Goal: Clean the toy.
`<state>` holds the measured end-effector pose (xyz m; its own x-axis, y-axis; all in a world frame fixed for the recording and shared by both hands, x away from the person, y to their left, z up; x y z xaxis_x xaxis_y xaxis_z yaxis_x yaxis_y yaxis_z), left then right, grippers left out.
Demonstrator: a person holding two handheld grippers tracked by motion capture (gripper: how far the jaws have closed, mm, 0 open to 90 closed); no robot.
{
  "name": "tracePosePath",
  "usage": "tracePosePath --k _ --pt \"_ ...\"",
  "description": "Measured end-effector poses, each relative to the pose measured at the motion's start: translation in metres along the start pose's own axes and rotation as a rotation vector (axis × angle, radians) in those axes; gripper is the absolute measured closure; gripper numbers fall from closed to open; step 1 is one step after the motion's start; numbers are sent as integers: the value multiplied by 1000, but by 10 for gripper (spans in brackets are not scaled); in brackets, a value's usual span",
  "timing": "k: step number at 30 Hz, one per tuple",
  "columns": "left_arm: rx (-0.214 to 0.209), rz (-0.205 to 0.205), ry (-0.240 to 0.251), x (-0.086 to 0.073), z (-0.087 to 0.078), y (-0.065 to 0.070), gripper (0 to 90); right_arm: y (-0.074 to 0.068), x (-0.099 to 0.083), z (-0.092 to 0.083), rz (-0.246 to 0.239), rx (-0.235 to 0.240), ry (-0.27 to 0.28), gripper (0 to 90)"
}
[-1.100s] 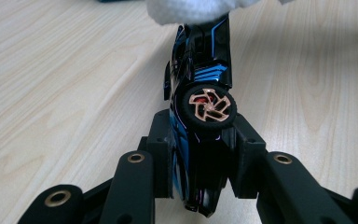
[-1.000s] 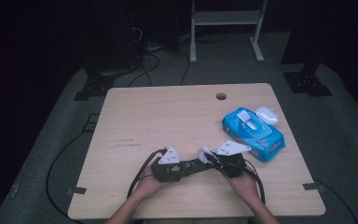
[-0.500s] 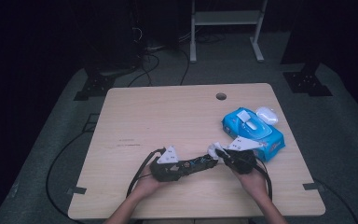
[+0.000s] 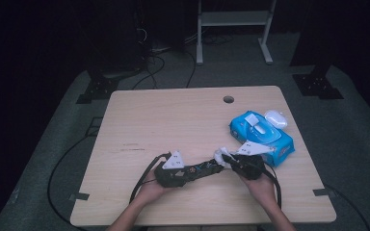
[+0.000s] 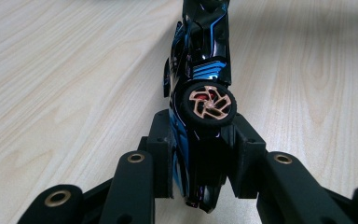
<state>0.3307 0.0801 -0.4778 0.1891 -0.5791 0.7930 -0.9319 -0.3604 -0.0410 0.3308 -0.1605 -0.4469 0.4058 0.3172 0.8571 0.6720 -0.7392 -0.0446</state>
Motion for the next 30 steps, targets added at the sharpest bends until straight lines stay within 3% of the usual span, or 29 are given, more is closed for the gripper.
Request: tracePosePath --k 3,7,13,14,18,20,22,24,25,27,30 --pt "1 3 -2 0 -1 0 664 -9 2 5 -52 -4 -15 856" --pt "2 11 -7 0 0 0 661 -2 1 2 -54 -44 -28 856" --pt "3 16 -10 0 1 0 654 -10 7 2 -48 31 -17 821" --pt "4 15 -8 0 0 0 649 -13 7 3 -61 47 -32 732" --pt "5 7 1 1 0 0 649 -14 10 4 -42 86 -26 642" --pt "5 16 -3 2 1 2 649 -15 11 7 -41 79 -23 627" --pt "8 24 -5 3 1 2 651 -17 10 12 -44 73 -28 649" --pt "8 21 -5 2 1 2 655 -18 8 16 -54 56 -19 777" --pt "8 22 -4 2 1 2 657 -20 9 19 -36 71 -17 817" --pt "7 29 -7 2 1 1 658 -25 11 22 -49 68 -18 830" --pt "10 30 -7 2 2 1 660 -33 13 26 -58 99 -20 836"
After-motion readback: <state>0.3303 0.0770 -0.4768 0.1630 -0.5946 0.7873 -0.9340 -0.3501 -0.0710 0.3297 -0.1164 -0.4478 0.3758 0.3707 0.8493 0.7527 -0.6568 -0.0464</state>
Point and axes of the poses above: each handheld gripper's, and its own axes: z roughly forward along the jaws, x roughly out of its top, y roughly to its right, the point moved 3 cm from there along z, roughly forward along the jaws, and after that the axes turned 2 degrees about z, right-handed, at the moved point
